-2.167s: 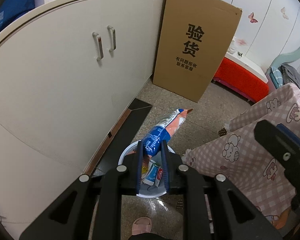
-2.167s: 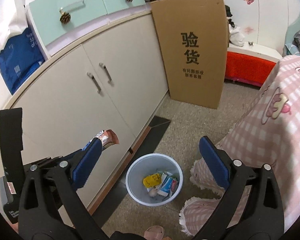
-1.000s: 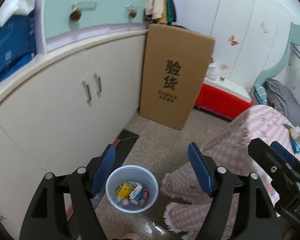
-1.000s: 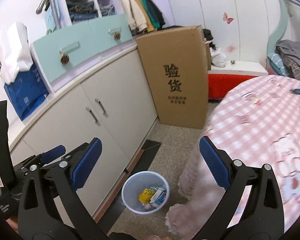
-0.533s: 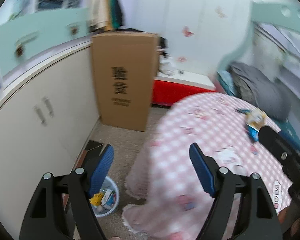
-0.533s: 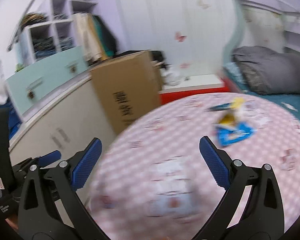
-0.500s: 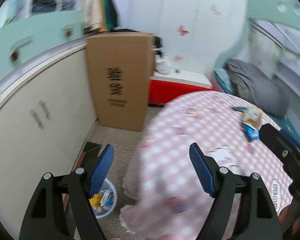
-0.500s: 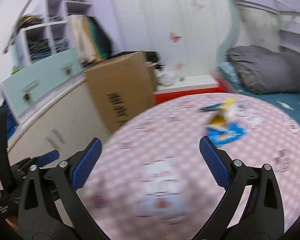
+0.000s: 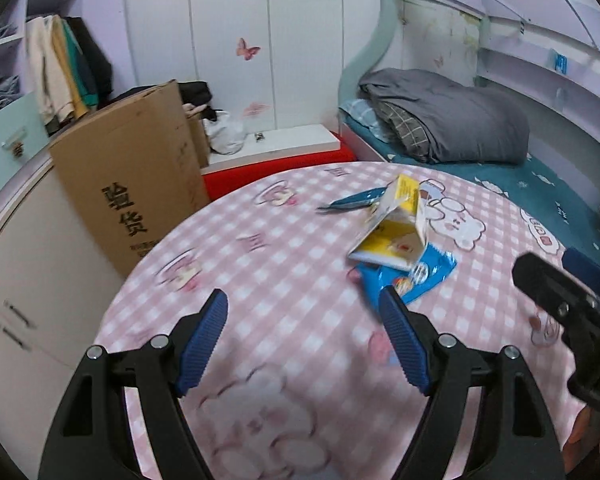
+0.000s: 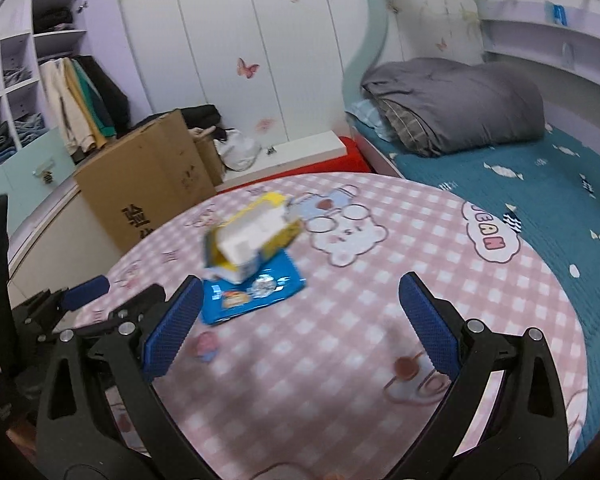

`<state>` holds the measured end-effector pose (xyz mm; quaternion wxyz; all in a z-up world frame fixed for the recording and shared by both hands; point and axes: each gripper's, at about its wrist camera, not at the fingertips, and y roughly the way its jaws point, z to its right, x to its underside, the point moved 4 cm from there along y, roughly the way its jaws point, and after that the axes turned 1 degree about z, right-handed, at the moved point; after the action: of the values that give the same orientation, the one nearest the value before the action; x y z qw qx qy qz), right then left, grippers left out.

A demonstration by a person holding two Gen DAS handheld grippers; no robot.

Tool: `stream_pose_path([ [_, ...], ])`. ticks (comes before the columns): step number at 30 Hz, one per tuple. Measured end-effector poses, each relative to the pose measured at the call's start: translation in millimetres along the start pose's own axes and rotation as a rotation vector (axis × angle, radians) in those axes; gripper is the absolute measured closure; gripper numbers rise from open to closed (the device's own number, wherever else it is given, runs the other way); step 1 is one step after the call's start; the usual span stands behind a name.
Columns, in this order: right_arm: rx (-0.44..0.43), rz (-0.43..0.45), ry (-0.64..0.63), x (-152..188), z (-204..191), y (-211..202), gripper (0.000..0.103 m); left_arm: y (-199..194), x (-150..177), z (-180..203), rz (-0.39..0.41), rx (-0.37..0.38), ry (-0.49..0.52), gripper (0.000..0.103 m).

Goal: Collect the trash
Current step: 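Grasp the yellow-white carton with the left tool while the right tool grasps the blue snack packet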

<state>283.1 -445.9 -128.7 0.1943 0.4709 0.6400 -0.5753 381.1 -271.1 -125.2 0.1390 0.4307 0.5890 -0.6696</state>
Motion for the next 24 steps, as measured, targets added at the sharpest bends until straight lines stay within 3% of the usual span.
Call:
stream_pose_path([
  [7, -0.003, -0.036, 0.038, -8, 21, 31, 0.007, 38, -23, 32, 0.010, 0.013, 0.127, 0.027],
  [10, -0.021, -0.059, 0.051, -9, 23, 40, 0.007, 50, -31, 36, 0.017, 0.042, 0.144, 0.036],
  [13, -0.027, -0.071, 0.062, -10, 26, 46, 0.007, 62, -36, 42, 0.019, 0.065, 0.168, 0.059],
  [15, -0.026, -0.077, 0.062, -10, 25, 47, 0.007, 69, -36, 45, 0.002, 0.109, 0.168, 0.095],
  [16, -0.030, -0.081, 0.062, -10, 24, 48, 0.007, 71, -36, 45, -0.008, 0.120, 0.162, 0.099],
  [24, -0.067, -0.160, 0.009, -5, -11, 57, 0.007, 33, -30, 2, 0.050, 0.061, 0.050, 0.101],
])
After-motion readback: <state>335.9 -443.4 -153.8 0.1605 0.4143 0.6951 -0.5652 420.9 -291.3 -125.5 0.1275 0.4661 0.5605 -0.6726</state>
